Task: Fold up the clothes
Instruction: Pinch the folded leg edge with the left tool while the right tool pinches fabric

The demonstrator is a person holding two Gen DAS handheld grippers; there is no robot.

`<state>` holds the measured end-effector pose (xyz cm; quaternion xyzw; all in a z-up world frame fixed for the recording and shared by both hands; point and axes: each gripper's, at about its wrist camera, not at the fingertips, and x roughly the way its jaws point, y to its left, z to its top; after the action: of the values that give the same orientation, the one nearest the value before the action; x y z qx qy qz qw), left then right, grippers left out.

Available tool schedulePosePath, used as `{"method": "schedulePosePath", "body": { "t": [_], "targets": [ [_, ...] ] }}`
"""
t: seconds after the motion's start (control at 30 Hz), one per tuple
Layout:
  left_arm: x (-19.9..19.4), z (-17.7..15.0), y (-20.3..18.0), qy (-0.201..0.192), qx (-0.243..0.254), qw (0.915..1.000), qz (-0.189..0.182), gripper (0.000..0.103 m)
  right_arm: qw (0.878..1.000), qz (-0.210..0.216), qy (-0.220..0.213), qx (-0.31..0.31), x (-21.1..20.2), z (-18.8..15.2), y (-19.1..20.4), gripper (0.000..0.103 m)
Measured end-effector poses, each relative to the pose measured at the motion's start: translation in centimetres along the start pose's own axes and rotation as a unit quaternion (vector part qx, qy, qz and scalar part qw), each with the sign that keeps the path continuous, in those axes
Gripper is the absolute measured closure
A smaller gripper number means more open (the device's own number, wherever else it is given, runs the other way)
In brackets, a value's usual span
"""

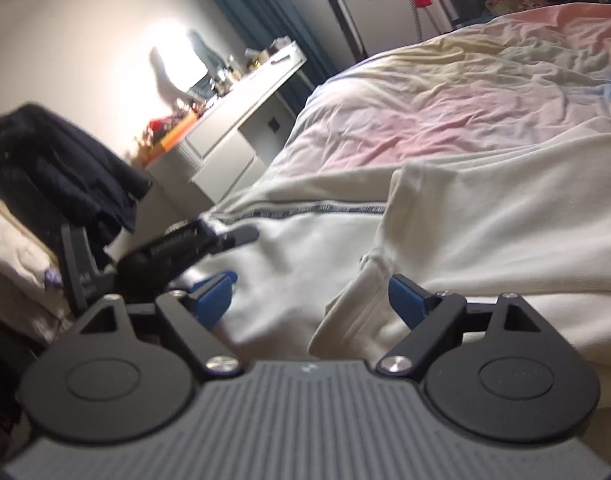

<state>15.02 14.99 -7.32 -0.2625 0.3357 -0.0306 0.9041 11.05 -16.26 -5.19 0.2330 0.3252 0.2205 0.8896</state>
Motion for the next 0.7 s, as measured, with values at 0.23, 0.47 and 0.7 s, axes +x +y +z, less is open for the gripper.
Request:
{"method": "schedulePosePath", "body": {
  "t": [0.23, 0.47, 0.7],
  "targets": [
    [0.6, -4.1, -5.2, 0.025, 0.137, 0.989, -0.049, 0.021, 0.984, -0.169, -0.044, 0.034, 1.2, 1.1, -5.7, 0.029],
    [1.2, -7.1, -7.3, 0.065, 0.2, 0.9744, -0.079, 0.028, 0.996, -0.057, -0.002, 0.064, 7.7, 3.4, -6.4, 0.03],
    [1.4, -7.8, -7.6, 0.073, 0.216, 0.968, -0.104, 0.047, 0.997, -0.068, 0.03, 0.0, 14.0, 4.4, -5.6, 0.053]
  ]
}}
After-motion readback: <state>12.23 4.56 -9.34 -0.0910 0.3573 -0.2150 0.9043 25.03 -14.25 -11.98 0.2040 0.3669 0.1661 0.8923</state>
